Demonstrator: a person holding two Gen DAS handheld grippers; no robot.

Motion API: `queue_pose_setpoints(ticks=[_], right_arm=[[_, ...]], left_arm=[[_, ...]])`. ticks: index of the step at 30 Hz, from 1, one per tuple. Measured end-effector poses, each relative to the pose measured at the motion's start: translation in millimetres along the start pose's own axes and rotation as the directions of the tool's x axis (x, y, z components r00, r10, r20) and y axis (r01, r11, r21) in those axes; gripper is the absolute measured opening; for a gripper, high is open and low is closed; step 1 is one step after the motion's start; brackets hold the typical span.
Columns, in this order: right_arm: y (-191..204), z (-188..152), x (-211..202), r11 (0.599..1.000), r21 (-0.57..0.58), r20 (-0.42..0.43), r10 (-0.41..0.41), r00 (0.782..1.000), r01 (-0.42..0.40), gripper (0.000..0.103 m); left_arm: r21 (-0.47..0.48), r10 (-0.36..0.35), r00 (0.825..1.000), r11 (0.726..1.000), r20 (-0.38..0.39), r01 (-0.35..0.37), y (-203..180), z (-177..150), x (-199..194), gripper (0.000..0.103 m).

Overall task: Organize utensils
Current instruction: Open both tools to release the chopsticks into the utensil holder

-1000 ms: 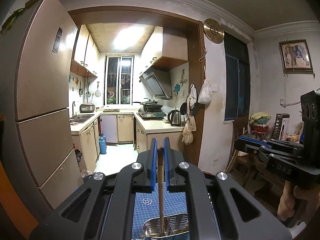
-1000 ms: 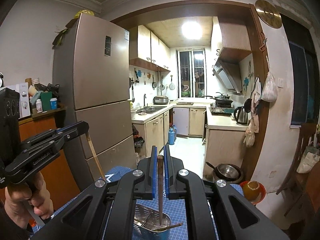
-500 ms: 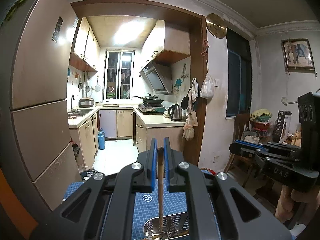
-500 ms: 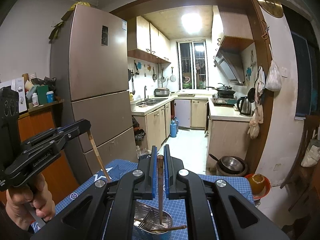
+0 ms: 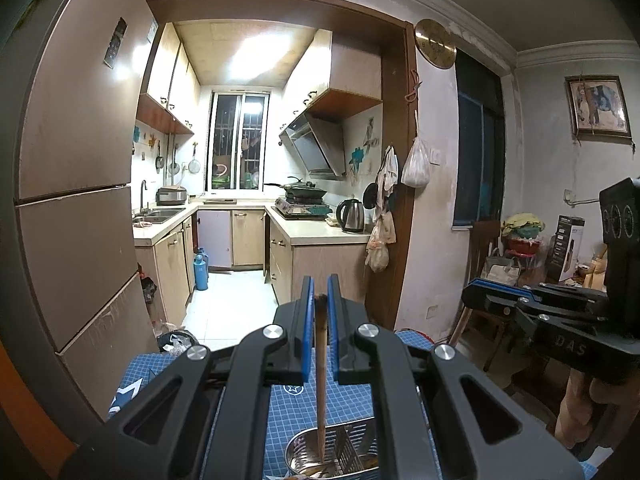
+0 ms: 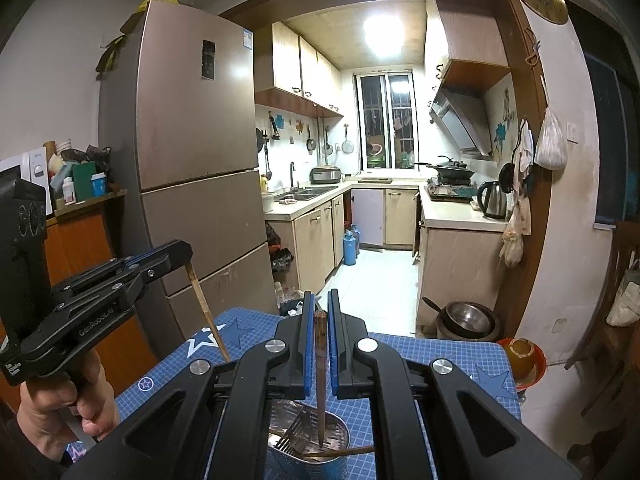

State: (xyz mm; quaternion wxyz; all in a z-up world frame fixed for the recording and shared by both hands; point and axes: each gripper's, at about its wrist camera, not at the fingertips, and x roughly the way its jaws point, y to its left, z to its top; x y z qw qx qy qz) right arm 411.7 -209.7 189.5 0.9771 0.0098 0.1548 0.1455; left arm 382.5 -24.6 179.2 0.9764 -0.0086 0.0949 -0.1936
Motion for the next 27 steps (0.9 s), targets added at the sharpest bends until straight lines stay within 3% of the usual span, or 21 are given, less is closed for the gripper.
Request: queue_pose_setpoints(ticks=[5, 7, 9, 12, 21, 27], right_arm=[[-0.1, -2.5, 0.5, 1.000, 0.006, 0.002, 0.003, 1.000, -0.003, 0.008], [-0.6, -4.1, 0.3, 1.000, 0.005, 0.001, 0.005, 1.000, -0.005, 0.014], [-2.7, -5.9, -0.9, 1.000, 0.006, 0.010, 0.006, 1.000, -0.006, 0.030], [-2.8, -6.7, -4.1, 1.000, 0.009, 0.018, 0.004, 1.000, -0.005, 0.030], [-0.8, -5.9, -21.3, 1.000, 0.006, 0.035, 0.001, 0.999, -0.002, 0.031], [7.9, -9.5, -55.2, 1.000, 0.007, 0.075, -0.003, 0.997, 0.003, 0.036]], left_arm=[[0.002, -0.006, 1.000, 1.000, -0.003, 0.006, -0.4, -2.8, 1.8, 0.006], [0.001, -0.008, 1.000, 1.000, -0.006, 0.008, -0.4, -4.5, 1.4, 0.007], [0.004, -0.006, 1.000, 1.000, -0.004, 0.006, -0.7, -6.0, 1.0, 0.023], [0.012, 0.005, 1.000, 1.000, 0.007, -0.005, -1.5, -7.8, -2.7, 0.044], [0.011, 0.016, 1.000, 1.000, 0.018, -0.016, -3.6, -5.5, -16.2, 0.047], [0.001, 0.010, 0.999, 1.000, 0.049, -0.010, -9.5, -6.5, -55.5, 0.051]])
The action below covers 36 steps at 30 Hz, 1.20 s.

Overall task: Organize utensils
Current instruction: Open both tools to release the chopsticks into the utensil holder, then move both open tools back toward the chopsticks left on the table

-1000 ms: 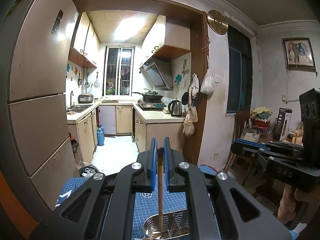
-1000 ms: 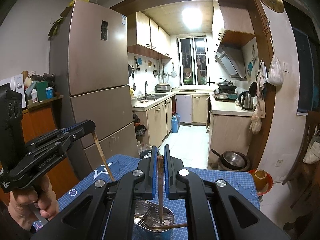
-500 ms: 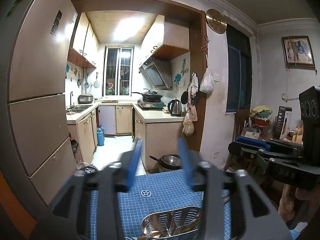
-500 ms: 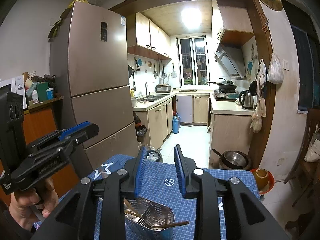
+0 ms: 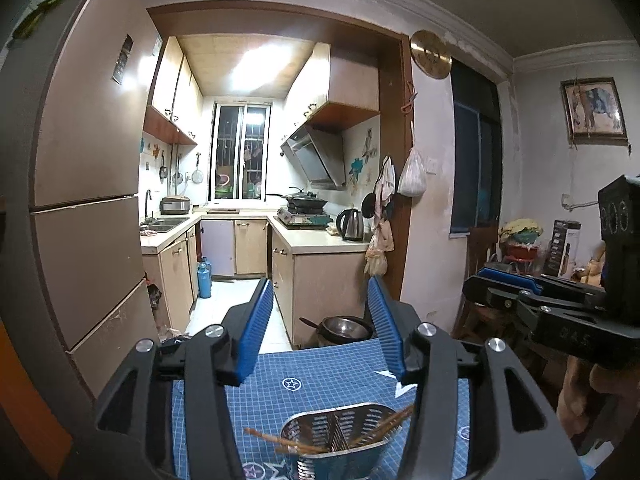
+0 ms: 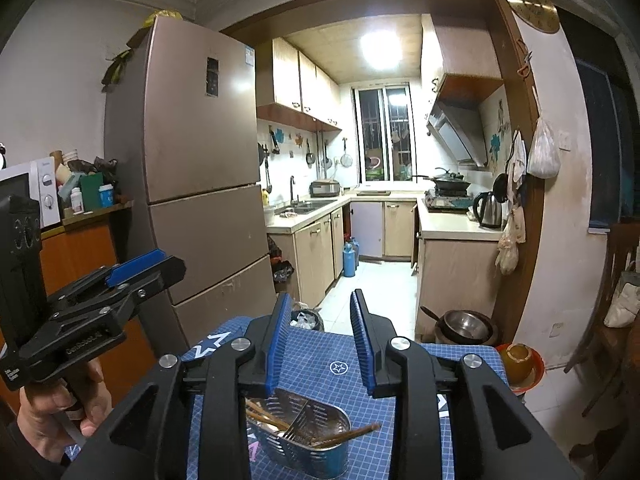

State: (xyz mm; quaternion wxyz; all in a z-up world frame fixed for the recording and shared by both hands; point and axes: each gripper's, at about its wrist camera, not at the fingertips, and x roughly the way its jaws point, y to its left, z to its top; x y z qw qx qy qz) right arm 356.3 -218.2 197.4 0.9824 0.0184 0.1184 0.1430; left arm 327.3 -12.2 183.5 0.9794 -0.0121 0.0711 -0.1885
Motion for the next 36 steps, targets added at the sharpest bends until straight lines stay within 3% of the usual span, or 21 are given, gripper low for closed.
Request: queue_pose_setpoints(ticks=[6, 13, 21, 28, 31, 36], right_arm=[[22.4, -20.7, -67.6, 1.000, -0.008, 0.091, -0.005, 0.996, 0.005, 0.045], [58.7, -74.1, -150.7, 0.998, -0.063, 0.168, -0.013, 0.986, 0.024, 0.053], [92.8, -140.6, -212.3, 0.994, -0.099, 0.195, -0.031, 0.980, 0.051, 0.057], [110.4, -193.5, -243.0, 0.991, -0.118, 0.171, -0.040, 0.984, 0.060, 0.059], [113.0, -224.2, -244.0, 0.992, -0.117, 0.110, -0.036, 0.993, 0.049, 0.058], [108.3, -278.2, -226.4, 0.995, -0.088, -0.039, -0.043, 0.998, 0.040, 0.042]], left_arm=[[0.017, 0.040, 0.999, 0.999, 0.035, -0.040, -12.8, -14.6, -61.1, 0.054], [0.020, 0.080, 0.992, 0.996, 0.093, -0.082, -23.3, -47.3, -148.1, 0.057], [0.060, 0.092, 0.993, 0.994, 0.068, -0.097, -44.8, -96.8, -199.6, 0.057], [0.080, 0.078, 0.997, 0.994, 0.000, -0.077, -54.6, -148.6, -220.4, 0.057], [0.063, 0.073, 0.996, 0.996, -0.061, -0.069, -49.3, -173.1, -217.3, 0.057], [0.059, 0.092, 0.982, 0.995, -0.162, -0.083, -37.1, -211.9, -202.9, 0.057]])
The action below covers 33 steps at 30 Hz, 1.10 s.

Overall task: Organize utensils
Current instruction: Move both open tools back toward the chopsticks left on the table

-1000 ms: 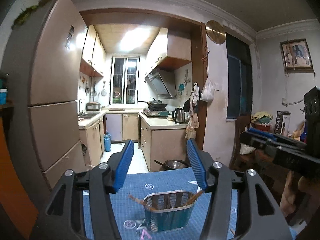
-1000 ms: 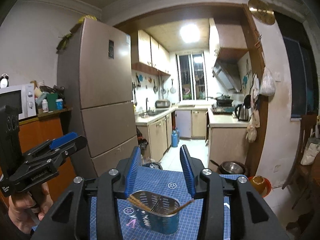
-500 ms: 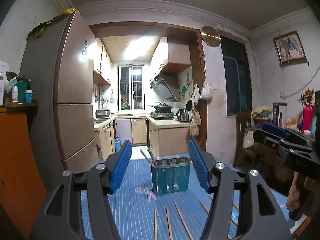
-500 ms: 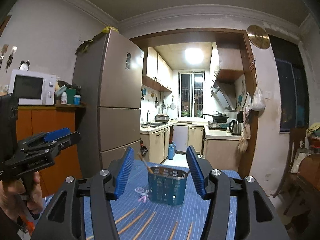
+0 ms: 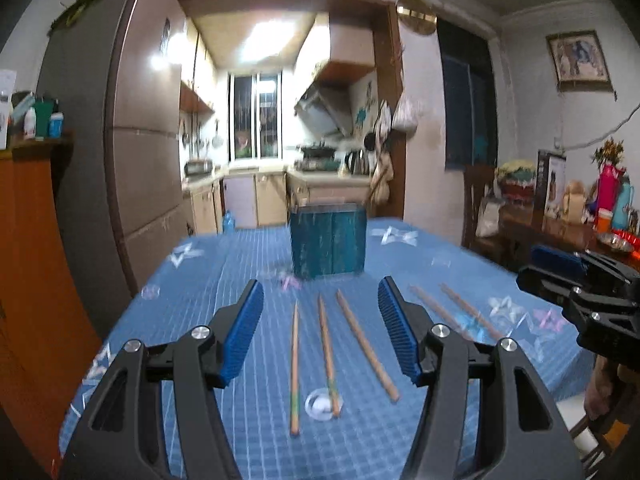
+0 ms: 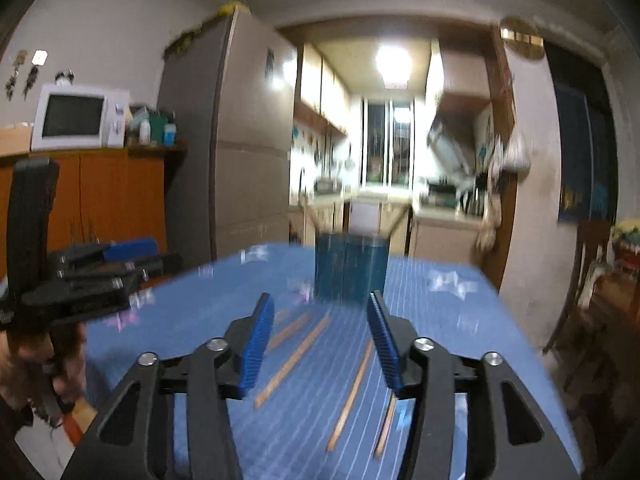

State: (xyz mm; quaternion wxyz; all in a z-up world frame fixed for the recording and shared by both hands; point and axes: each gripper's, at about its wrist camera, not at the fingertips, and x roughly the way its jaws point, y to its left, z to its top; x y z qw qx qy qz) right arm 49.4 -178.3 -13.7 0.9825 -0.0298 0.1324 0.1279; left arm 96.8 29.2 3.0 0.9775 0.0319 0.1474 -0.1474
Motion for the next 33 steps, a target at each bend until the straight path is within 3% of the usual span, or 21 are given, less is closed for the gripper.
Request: queue_pose_setpoints(ticks=[7, 12, 16, 21, 25, 33], right_arm=[[0.6, -64.4, 37.0, 0.999, 0.052, -0.173, -0.001, 0.985, 0.010, 0.036], [-1.7, -82.5, 50.1, 0.997, 0.079, -0.217, 0.000, 0.976, 0.017, 0.036], [-2.3, -87.1, 55.9, 0.996, 0.089, -0.230, -0.001, 0.973, 0.022, 0.036], [-4.3, -90.8, 65.9, 0.995, 0.097, -0.259, -0.003, 0.966, 0.029, 0.029], [-4.8, -89.9, 70.8, 0.995, 0.098, -0.266, -0.008, 0.964, 0.036, 0.028], [-3.7, -87.4, 76.0, 0.995, 0.085, -0.266, -0.024, 0.964, 0.048, 0.028]], left_arm=[[-0.035, 0.012, 0.989, 0.999, -0.149, -0.017, 26.1, -53.1, 19.9, 0.057], [-0.007, -0.002, 0.973, 1.000, -0.232, 0.000, 29.2, -81.1, 31.5, 0.057], [0.003, -0.014, 0.965, 1.000, -0.262, 0.016, 27.0, -90.2, 40.2, 0.057], [0.002, -0.047, 0.955, 0.999, -0.293, 0.050, 21.8, -100.3, 49.7, 0.040], [-0.010, -0.051, 0.954, 0.999, -0.296, 0.050, 24.0, -101.2, 53.3, 0.039], [-0.008, -0.050, 0.950, 0.999, -0.308, 0.050, 21.9, -103.0, 54.0, 0.026]])
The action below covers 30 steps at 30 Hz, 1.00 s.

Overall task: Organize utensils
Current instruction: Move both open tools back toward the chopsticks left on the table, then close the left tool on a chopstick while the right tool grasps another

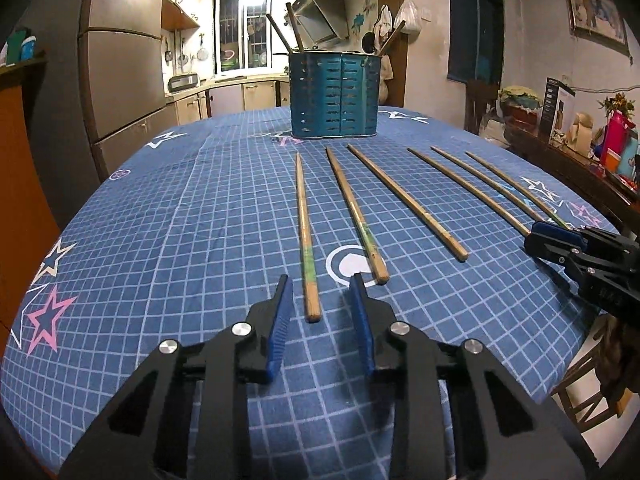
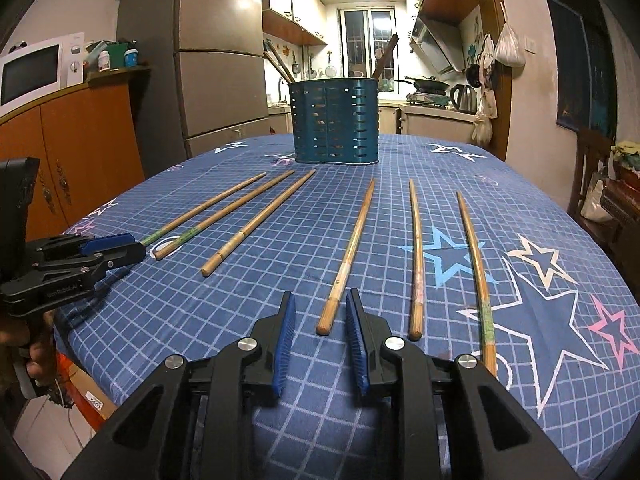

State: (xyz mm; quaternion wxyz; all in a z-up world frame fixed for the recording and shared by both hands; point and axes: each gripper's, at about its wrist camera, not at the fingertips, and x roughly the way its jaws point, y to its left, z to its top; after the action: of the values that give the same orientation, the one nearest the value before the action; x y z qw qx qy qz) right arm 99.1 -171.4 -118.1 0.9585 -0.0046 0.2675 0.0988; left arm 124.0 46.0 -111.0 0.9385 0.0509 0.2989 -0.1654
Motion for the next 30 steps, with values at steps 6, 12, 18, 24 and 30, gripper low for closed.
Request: queue_pose_setpoints(ticks=[6, 12, 18, 24, 30], right_arm=[[2.0, -0.5, 0.6, 1.000, 0.006, 0.008, -0.015, 1.000, 0.015, 0.025], [3.1, -5.6, -2.4, 0.999, 0.008, 0.029, -0.034, 0.999, 0.034, 0.011], [3.2, -4.6, -12.9, 1.000, 0.011, 0.063, -0.026, 0.998, 0.025, 0.008], [1.6, 9.3, -43.4, 1.000, -0.001, 0.136, -0.023, 0.990, 0.024, 0.008], [-2.1, 40.4, -79.9, 0.999, -0.025, 0.233, -0.023, 0.972, 0.030, 0.008]], left_arm=[[0.000, 0.027, 1.000, 1.000, 0.017, -0.027, -4.3, -3.5, -1.1, 0.018], [-0.023, 0.044, 0.998, 0.999, 0.034, -0.043, -9.3, -7.5, -4.9, 0.006], [-0.035, 0.043, 0.998, 0.999, 0.052, -0.041, -10.9, -4.7, -15.8, 0.005], [-0.035, 0.044, 0.991, 0.999, 0.125, -0.040, -14.1, 9.1, -46.0, 0.005], [-0.023, 0.049, 0.968, 0.999, 0.244, -0.044, -17.6, 40.2, -85.9, 0.005]])
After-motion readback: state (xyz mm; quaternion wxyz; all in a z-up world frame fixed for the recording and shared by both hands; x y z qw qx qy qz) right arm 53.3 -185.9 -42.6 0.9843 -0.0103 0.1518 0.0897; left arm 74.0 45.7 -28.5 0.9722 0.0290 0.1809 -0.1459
